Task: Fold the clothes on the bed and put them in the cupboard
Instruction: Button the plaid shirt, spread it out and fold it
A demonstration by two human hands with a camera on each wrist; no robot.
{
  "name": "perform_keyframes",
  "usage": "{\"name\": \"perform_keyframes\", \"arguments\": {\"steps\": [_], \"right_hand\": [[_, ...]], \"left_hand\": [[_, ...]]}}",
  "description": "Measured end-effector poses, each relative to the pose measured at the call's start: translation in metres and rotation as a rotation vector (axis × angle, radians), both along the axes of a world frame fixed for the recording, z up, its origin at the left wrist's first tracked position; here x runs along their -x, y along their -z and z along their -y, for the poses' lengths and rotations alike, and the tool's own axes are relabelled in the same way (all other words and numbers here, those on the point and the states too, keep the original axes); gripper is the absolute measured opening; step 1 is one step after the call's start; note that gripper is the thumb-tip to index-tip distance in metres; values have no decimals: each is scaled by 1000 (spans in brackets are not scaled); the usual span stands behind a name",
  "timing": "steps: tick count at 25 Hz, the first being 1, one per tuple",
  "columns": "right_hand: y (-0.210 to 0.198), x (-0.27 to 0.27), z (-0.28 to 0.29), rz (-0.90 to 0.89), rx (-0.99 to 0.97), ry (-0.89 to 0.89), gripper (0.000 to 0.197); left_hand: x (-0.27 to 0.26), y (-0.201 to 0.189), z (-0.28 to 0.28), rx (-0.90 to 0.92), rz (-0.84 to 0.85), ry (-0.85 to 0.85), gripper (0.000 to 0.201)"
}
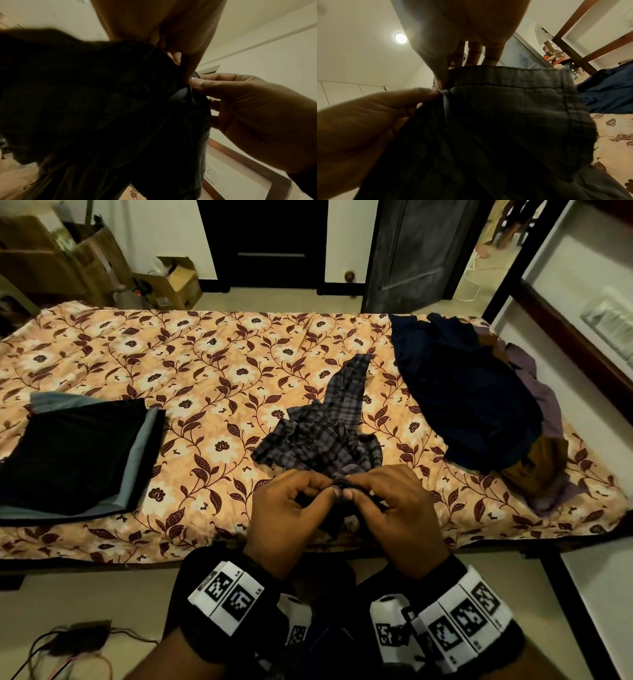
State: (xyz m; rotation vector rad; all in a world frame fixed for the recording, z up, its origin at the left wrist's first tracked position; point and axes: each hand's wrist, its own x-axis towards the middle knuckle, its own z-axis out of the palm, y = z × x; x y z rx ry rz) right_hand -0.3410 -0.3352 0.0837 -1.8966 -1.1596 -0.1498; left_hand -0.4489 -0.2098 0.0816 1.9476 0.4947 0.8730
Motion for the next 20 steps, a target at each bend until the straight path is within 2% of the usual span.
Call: {"name": "perform_keyframes", "arguments": {"steps": [4,6,10,12,16,20], "right_hand": [[20,6,-5,46,20,90,25],[26,11,-8,43,49,135,26],[21,-2,-8,-216,-35,-49,17],[17,-7,-3,-270,-24,-106,10],[19,-2,-5,-206,74,-52,11],[37,8,-16,-310,107,11,5]], "left_hand": [[1,4,7,-47,-27,45,19],[2,8,8,-154,-57,77,18],[8,19,6,-208,-96,45,4],[12,24,9,-203,-83,34,5],[16,30,11,-249,-9,66,16],[26,48,7,-274,-49,73,16]]}}
